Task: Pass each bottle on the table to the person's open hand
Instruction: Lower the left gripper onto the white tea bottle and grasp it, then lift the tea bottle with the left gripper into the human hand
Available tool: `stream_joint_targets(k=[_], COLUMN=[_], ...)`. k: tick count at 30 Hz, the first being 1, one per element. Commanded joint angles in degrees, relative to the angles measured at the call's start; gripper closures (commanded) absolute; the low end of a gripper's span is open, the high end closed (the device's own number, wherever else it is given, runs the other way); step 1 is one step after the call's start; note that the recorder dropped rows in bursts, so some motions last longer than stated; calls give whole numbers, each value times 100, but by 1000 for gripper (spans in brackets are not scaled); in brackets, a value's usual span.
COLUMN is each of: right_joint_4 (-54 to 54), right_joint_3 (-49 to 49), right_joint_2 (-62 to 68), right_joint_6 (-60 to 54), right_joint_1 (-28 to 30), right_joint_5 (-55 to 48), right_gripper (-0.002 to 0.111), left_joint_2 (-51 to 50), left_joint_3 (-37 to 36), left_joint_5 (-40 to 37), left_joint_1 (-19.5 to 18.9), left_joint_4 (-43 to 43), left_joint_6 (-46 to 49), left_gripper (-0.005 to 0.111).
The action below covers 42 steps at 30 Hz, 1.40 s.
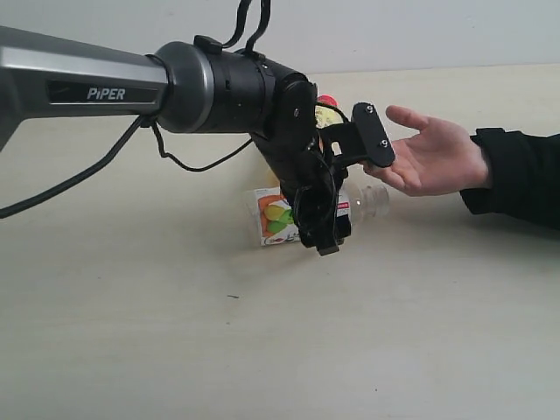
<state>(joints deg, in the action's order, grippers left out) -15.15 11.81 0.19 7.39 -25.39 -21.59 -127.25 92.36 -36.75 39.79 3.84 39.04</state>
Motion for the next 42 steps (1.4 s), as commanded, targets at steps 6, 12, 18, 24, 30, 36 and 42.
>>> stream_joint_targets(k=[6,12,18,24,30,36,42], right_joint_4=[2,2,2,2,2,2,2], right_joint_3=[-13,-13,-13,-13,-13,-13,-13], right_joint_2=[-19,-19,-19,-19,-19,-19,-19], right_joint_6=[16,16,16,16,16,16,16], right_joint_1=[12,12,12,12,12,12,12], right_joint_5=[43,43,43,43,7,7,7], right_gripper=[108,108,108,108,108,108,108], left_joint_2=[-79,-79,-79,-79,-67,180,536], left_joint_3=[24,24,24,24,24,24,24], left_joint_5=[-57,-57,-57,-57,-42,-171,-492], left_joint_1=[17,17,17,17,17,17,17], left_joint_4=[-55,-55,-55,-55,-55,-55,-11], left_joint_6=[-52,-42,-32,-32,-32,-44,-82], left_gripper=[29,92,107,107,107,107,107])
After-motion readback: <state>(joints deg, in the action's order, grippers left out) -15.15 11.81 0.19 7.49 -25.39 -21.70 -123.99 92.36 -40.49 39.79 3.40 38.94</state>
